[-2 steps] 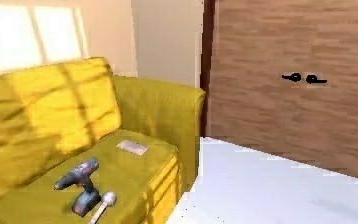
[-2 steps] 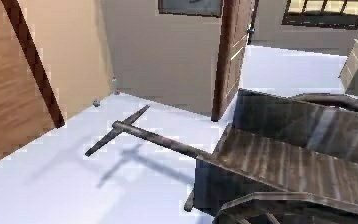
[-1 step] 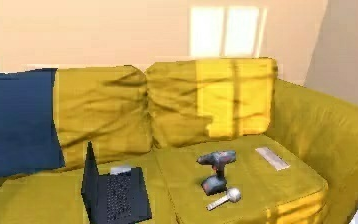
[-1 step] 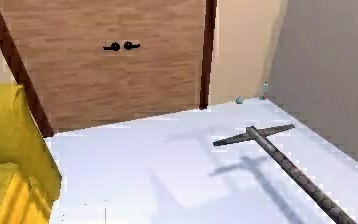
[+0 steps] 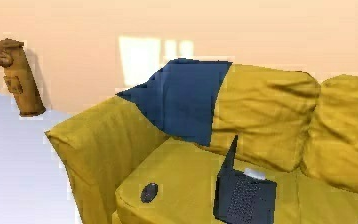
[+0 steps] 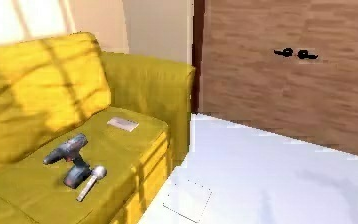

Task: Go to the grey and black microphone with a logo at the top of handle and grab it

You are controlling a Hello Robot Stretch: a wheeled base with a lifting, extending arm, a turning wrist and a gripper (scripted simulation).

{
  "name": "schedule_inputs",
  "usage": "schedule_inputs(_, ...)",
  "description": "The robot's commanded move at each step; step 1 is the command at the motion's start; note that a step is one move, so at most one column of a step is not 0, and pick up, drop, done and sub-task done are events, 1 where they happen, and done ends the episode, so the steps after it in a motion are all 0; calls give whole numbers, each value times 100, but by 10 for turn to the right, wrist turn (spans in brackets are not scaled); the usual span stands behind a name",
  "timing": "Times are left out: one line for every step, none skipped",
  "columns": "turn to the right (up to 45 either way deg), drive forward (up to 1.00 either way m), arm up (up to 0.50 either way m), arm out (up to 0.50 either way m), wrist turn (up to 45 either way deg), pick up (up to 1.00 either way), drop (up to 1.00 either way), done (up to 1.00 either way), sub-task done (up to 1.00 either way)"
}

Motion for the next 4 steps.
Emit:
schedule_inputs(-240,0,0,0,0,0,0,0,0)
schedule_inputs(0,0,50,0,0,0,0,0,0)
schedule_inputs(0,0,16,0,0,0,0,0,0)
schedule_inputs(0,0,0,48,0,0,0,0,0)
